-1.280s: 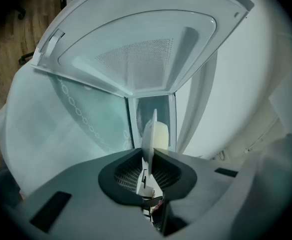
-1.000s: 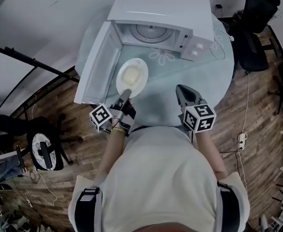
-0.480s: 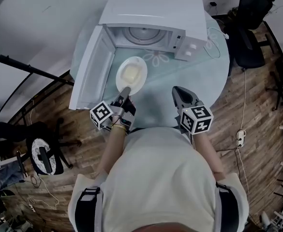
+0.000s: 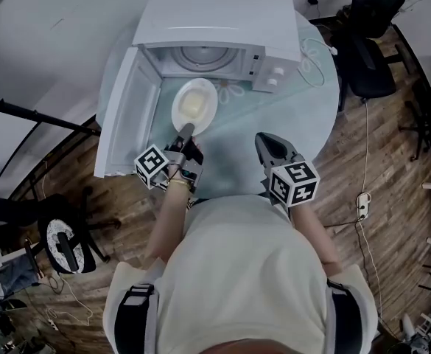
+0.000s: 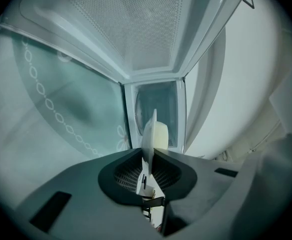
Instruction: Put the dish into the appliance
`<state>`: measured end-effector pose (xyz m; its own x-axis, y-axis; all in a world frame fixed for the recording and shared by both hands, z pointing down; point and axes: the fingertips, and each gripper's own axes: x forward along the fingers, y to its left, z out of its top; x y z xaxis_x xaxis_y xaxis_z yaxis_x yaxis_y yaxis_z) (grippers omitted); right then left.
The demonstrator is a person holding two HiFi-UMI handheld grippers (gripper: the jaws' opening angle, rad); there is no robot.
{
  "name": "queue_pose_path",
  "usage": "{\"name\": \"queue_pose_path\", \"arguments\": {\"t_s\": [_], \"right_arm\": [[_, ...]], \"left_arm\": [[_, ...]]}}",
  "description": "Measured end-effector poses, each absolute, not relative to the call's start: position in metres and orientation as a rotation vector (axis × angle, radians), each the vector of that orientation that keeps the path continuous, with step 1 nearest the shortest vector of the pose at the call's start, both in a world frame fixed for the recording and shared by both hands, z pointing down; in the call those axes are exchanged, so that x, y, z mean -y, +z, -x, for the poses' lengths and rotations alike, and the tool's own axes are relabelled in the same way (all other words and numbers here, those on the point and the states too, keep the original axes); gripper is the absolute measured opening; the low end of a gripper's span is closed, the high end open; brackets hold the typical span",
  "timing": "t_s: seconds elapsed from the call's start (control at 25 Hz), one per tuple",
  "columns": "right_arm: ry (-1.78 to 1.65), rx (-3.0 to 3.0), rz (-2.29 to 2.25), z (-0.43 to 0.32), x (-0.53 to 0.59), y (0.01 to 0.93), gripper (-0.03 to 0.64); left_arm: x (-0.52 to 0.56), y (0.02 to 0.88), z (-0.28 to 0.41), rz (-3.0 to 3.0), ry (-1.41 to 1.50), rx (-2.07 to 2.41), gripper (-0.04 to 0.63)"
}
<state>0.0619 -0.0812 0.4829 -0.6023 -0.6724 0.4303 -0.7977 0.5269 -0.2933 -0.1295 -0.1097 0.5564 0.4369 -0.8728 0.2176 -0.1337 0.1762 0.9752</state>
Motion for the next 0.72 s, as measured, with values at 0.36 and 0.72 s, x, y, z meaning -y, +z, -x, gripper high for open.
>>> {"name": "queue_pose_path", "arguments": {"t_s": [0.36,0.72], "right_arm": [[0.695,2.499,-1.233,-0.068,0.08,0.484,0.006],[0.711,2.489,-1.23,-0.069,0.081,0.488,0.006]], "left_arm": [[0.147,0.56,0.127,-1.286,-0.696,1.016,0.048],[0.186,0.577,0.134,-1.244,-0.711,1.034,0.048]]}}
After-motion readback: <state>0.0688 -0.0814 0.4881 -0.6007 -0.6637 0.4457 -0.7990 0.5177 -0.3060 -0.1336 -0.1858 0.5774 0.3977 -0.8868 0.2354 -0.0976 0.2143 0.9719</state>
